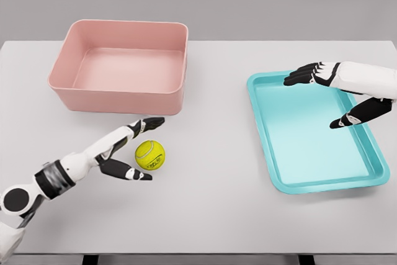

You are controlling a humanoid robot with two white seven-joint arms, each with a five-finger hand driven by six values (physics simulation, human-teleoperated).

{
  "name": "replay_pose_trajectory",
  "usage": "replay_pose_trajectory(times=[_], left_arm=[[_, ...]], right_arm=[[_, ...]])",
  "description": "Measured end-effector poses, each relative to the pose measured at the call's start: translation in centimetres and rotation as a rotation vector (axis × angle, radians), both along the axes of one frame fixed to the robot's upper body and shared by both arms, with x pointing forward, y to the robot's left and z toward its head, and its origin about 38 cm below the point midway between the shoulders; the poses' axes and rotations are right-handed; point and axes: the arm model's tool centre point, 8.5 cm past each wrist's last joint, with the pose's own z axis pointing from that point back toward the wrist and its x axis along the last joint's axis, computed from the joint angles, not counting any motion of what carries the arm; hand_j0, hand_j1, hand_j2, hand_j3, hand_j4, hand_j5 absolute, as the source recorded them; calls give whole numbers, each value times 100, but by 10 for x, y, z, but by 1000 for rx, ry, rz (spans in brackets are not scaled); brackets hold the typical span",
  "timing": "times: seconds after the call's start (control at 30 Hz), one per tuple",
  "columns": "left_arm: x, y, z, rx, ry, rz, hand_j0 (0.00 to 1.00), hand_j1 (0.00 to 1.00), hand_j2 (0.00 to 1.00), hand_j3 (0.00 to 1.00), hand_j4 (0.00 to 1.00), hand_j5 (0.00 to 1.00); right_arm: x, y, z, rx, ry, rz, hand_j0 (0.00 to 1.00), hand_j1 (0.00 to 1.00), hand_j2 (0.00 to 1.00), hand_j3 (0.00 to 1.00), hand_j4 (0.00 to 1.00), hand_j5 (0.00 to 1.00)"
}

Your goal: Put the tennis from the blue tray into the pink basket with both arms

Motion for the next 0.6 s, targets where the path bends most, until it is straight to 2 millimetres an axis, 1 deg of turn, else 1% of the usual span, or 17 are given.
replay_pose_trajectory(times=[0.53,0.6], left_arm=[[3,-3,-20,71,-8,6,99,99,99,99,99,99],[3,-3,-22,79,-9,7,97,97,97,97,97,97]], right_arm=[[-2,2,-2,1,5,8,100,100,100,100,100,100],[-2,2,-2,1,5,8,100,100,100,100,100,100]])
